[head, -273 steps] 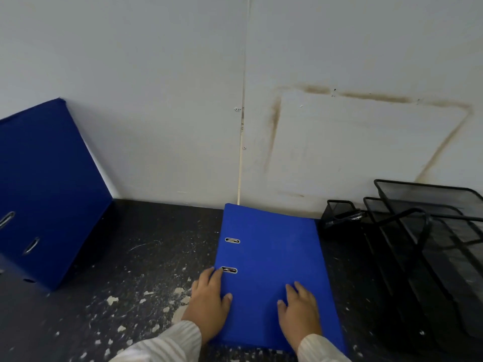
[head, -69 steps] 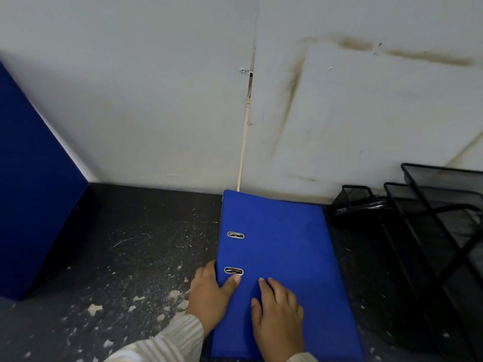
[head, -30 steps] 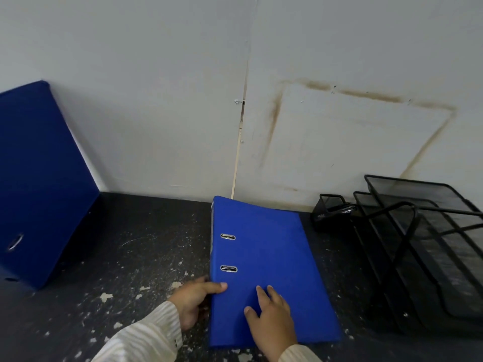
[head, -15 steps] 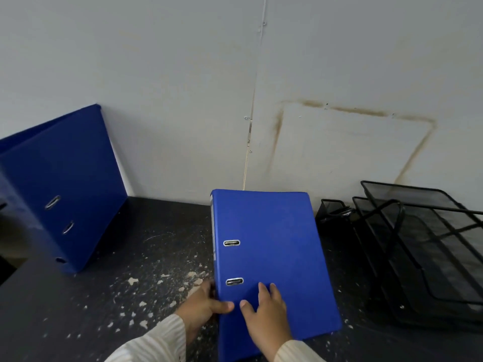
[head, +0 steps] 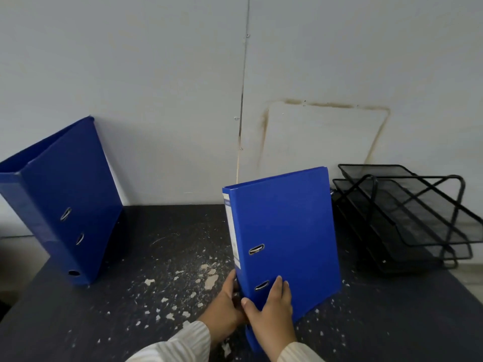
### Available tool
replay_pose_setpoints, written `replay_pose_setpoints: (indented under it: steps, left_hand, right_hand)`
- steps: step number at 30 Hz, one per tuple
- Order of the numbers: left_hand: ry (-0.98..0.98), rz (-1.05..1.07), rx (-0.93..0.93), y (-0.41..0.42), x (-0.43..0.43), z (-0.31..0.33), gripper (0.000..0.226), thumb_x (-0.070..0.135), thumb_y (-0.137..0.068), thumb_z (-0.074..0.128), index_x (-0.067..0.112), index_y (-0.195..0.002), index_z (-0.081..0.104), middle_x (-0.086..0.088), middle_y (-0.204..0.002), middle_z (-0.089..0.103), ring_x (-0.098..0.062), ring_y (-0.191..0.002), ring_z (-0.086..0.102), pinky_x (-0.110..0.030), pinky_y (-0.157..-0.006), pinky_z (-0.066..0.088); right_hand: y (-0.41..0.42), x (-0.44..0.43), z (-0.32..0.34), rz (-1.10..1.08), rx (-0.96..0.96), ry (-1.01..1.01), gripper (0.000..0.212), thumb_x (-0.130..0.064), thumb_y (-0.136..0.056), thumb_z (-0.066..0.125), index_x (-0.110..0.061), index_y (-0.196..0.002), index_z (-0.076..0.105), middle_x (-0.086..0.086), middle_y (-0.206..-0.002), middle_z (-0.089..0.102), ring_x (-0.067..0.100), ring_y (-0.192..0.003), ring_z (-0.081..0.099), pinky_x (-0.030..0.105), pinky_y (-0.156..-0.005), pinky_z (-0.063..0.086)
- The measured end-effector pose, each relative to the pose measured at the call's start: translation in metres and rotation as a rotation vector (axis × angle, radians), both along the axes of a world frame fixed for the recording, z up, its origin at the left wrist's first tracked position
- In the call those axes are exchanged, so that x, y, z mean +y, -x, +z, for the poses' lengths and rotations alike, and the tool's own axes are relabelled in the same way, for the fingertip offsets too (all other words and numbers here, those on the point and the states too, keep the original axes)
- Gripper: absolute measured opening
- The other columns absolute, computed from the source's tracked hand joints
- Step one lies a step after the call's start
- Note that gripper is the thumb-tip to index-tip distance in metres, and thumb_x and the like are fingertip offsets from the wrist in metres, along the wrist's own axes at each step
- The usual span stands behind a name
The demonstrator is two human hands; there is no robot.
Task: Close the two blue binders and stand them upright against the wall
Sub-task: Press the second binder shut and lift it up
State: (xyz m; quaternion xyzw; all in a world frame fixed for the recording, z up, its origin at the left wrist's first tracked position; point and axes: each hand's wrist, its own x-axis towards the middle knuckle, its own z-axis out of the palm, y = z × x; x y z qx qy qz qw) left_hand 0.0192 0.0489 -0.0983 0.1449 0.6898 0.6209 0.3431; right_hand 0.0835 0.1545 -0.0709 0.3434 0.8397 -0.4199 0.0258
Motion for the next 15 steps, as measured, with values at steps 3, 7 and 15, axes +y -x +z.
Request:
replay_pose_setpoints:
  steps: [3,7,15]
  left_hand:
    - [0.002,-0.069,0.031,-0.004,-0.012,0.000,0.090,-0.017,-0.077,0.057,0.034,-0.143,0.022,0.017,-0.130,0.053,0.001,-0.109,0.063,-0.020,-0.081,0.055]
    - [-0.115,-0.093,0.005,-0.012,-0.025,0.005,0.088,-0.028,-0.073,0.052,0.031,-0.135,0.036,0.005,-0.132,0.057,-0.011,-0.114,0.064,-0.026,-0.084,0.056]
    - [-0.127,-0.117,0.088,-0.029,-0.046,0.026,0.092,-0.020,-0.073,0.046,0.055,-0.126,0.036,0.029,-0.118,0.064,0.003,-0.110,0.062,-0.022,-0.083,0.055]
  right_hand:
    - [-0.012,-0.008,0.000,-0.055,0.039,0.007,0.103,-0.044,-0.081,0.065,-0.016,-0.148,-0.008,0.004,-0.157,-0.003,0.027,-0.143,0.008,0.039,-0.115,0.020]
    - [-0.028,-0.019,0.000,-0.079,0.076,0.023,0.104,-0.036,-0.078,0.070,-0.018,-0.148,-0.006,0.003,-0.157,0.001,0.024,-0.143,0.013,0.038,-0.114,0.023]
    - [-0.057,-0.045,0.006,-0.115,0.191,0.132,0.096,-0.022,-0.066,0.076,-0.020,-0.144,0.019,0.006,-0.146,0.033,0.024,-0.129,0.041,0.044,-0.103,0.042]
